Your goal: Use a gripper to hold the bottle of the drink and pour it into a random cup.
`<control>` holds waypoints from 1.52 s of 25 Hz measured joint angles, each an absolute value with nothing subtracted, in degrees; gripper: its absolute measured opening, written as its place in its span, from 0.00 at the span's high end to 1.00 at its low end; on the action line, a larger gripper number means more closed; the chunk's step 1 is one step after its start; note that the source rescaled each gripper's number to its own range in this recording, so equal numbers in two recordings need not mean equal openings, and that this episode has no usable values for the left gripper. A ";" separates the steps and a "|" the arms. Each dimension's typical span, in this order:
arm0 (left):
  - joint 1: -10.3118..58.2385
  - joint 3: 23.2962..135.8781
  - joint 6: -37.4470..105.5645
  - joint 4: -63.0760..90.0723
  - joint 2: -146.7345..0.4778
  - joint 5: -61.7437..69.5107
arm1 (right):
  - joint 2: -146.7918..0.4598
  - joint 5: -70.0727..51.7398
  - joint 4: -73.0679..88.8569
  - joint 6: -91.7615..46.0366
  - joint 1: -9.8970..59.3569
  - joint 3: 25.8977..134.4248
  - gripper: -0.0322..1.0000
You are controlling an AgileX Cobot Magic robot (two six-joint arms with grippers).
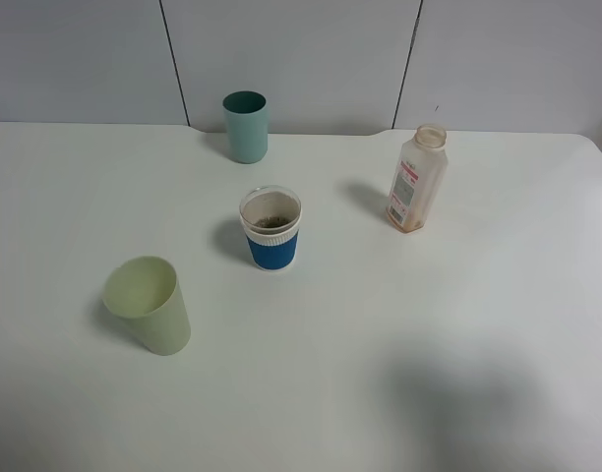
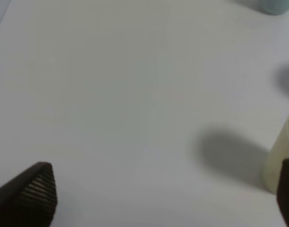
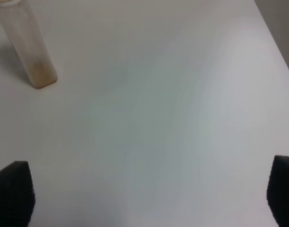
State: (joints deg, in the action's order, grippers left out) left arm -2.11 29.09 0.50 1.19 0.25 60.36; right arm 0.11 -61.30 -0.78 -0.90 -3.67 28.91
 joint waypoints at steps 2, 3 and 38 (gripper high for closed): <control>-2.11 29.09 0.50 1.19 0.25 60.36 | 0.11 -61.30 -0.78 -0.90 -3.67 28.91 0.00; -2.11 29.09 0.50 1.19 0.25 60.36 | 0.11 -61.30 -0.78 -0.90 -3.67 28.91 0.00; -2.11 29.09 0.50 1.13 0.25 60.36 | 0.11 -61.30 -0.78 -0.86 -3.67 28.91 0.00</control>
